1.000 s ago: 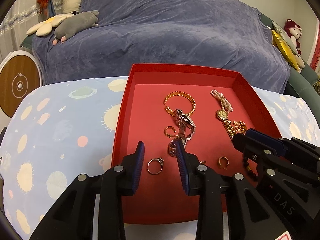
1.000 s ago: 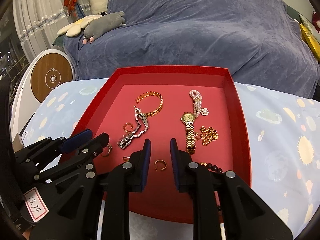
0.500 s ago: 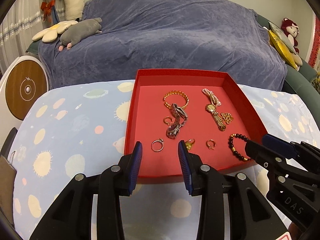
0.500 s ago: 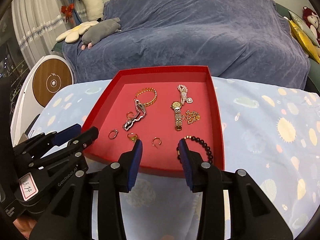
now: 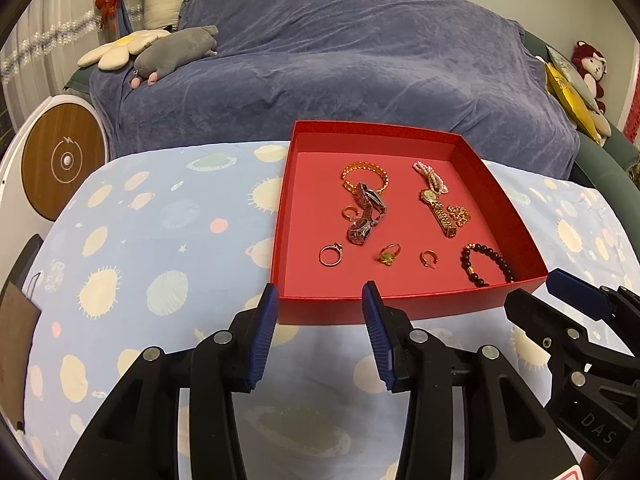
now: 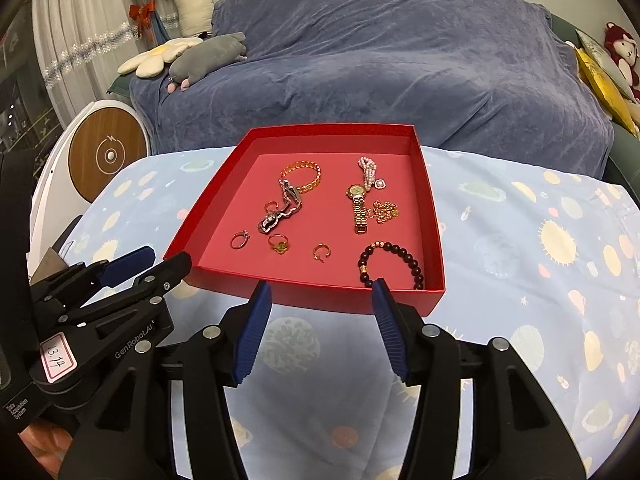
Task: Organize jewelry
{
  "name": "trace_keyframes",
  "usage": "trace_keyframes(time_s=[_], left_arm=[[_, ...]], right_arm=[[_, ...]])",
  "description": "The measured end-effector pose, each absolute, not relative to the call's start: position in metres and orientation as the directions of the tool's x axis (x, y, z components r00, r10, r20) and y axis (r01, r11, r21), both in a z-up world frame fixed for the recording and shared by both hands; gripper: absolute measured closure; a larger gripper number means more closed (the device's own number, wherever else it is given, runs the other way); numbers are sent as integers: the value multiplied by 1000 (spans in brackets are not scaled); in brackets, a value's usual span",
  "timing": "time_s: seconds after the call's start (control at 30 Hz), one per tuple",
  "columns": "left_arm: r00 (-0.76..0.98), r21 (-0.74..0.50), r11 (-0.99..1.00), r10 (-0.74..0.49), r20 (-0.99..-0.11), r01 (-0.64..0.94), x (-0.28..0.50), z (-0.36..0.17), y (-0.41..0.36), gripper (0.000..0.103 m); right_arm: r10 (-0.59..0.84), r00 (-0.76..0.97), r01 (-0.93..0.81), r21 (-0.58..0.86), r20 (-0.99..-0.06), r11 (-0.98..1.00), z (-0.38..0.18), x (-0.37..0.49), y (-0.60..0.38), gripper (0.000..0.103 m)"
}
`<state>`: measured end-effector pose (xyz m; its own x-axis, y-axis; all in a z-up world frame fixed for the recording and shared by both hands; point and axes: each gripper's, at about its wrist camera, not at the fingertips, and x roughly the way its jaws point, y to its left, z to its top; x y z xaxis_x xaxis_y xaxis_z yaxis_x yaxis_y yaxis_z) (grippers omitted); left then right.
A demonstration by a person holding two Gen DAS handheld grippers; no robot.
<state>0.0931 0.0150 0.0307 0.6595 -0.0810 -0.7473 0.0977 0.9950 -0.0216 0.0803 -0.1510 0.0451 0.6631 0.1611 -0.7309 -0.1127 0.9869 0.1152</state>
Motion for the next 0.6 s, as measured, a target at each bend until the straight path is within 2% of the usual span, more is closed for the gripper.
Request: trace_keyframes(time_s=[0.23, 0.6], left_arm=[[649, -16, 995, -73, -757, 94, 92, 24, 15, 57], [643, 2, 995, -66, -763, 104, 88, 18, 14, 55]], right_arm=[[156, 644, -102, 119, -749, 988, 37, 79, -148, 43], [146, 639, -105, 102, -755, 989, 31, 76, -143, 41]])
